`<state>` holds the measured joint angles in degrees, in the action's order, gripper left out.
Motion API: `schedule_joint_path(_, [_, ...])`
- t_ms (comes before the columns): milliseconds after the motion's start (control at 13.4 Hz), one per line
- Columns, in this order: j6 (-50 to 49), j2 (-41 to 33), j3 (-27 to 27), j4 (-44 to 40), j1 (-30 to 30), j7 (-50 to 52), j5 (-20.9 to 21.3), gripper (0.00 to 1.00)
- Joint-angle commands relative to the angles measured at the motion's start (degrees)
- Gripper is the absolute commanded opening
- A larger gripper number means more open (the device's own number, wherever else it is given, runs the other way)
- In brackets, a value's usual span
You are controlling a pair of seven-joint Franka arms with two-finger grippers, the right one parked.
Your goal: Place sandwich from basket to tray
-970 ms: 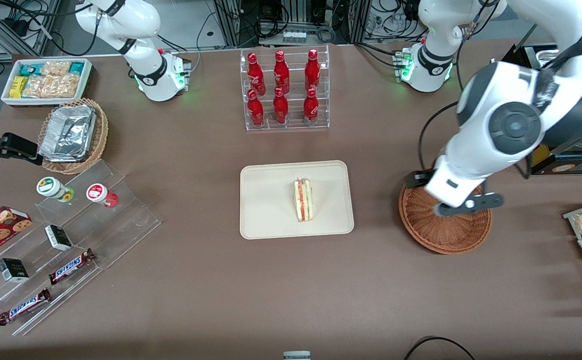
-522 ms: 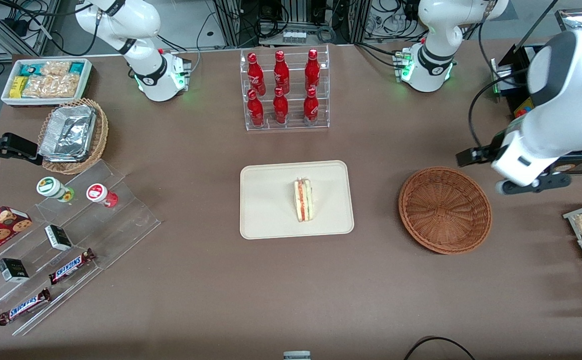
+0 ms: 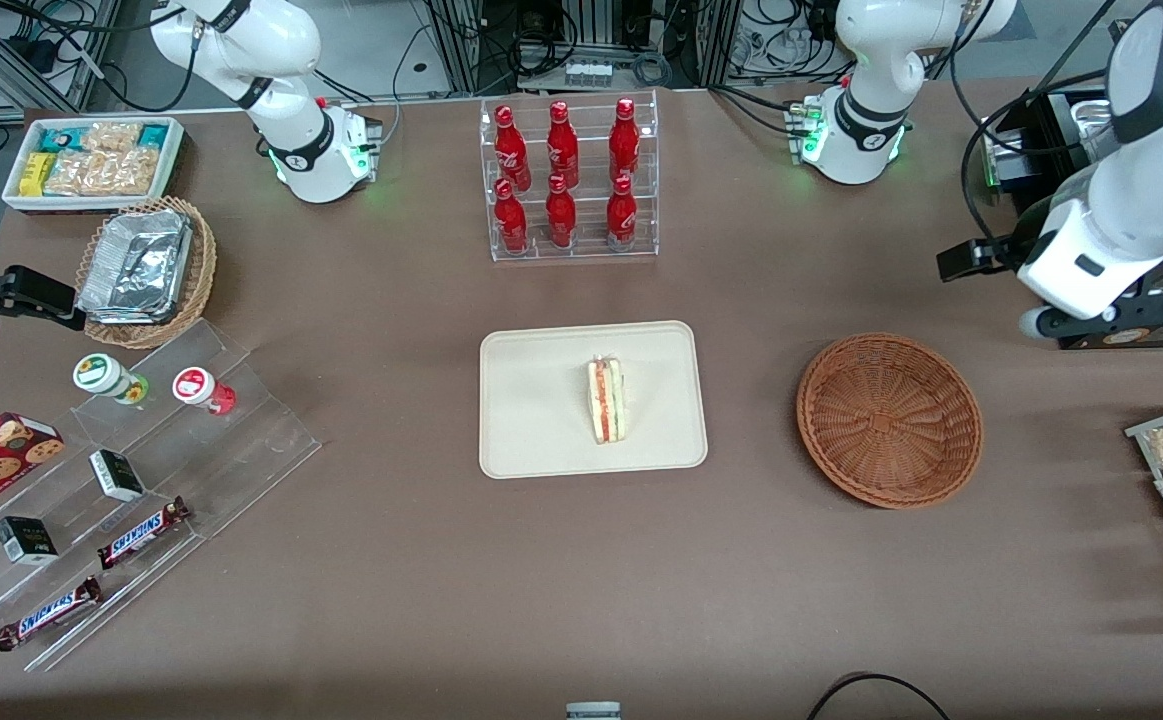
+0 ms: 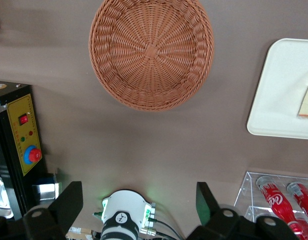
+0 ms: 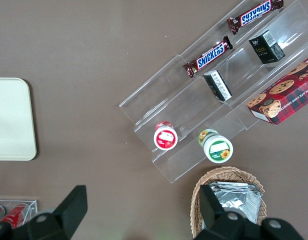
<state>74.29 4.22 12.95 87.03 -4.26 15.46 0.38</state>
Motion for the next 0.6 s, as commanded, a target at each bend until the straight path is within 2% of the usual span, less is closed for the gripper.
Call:
schedule_joint_path(0, [-4.1,-0.3,-1.3,-3.5,0.9,-0.8,-1.1,1.00])
schedule_joint_path(224, [-7.1,-2.3,-6.1,-5.6,3.6,-0.8,-2.2,1.00])
schedule_joint_path(522, [-8.0,-3.7,-7.8,-5.4,6.1,-0.7,-2.1,1.00])
